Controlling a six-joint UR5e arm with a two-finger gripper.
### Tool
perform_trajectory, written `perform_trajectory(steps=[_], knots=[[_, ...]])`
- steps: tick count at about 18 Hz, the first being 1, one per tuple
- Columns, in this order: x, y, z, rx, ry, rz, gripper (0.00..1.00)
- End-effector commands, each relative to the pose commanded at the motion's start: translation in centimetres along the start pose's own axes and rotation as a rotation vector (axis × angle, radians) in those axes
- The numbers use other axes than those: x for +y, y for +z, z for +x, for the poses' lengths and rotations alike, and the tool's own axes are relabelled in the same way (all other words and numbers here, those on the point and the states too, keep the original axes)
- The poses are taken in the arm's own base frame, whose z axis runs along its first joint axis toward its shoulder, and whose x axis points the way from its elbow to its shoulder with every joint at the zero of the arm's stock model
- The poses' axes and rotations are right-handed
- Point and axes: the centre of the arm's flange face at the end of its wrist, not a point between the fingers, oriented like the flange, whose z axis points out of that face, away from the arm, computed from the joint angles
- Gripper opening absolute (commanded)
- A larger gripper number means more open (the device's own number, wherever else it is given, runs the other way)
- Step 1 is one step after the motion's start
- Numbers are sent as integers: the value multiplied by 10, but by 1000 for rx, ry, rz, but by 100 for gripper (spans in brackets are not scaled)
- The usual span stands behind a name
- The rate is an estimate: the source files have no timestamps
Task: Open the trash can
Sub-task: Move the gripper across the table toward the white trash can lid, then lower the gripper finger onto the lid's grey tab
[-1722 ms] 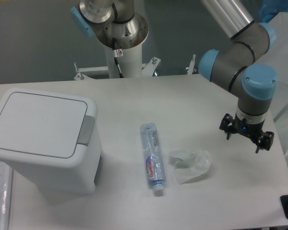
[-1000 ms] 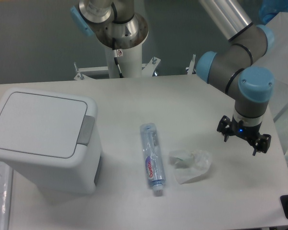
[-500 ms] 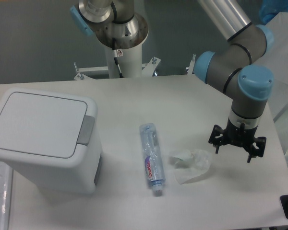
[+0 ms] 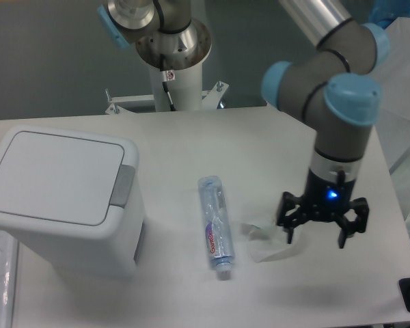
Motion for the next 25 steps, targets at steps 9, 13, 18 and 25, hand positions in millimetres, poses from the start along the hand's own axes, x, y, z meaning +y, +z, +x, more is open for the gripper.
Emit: perform_trajectory(steps=[9, 13, 18, 25], knots=[[18, -68, 87, 165, -65, 107, 100], [23, -79, 112, 216, -57, 131, 100], [15, -78, 150, 276, -56, 136, 100], [50, -61, 169, 302, -63, 83, 100]])
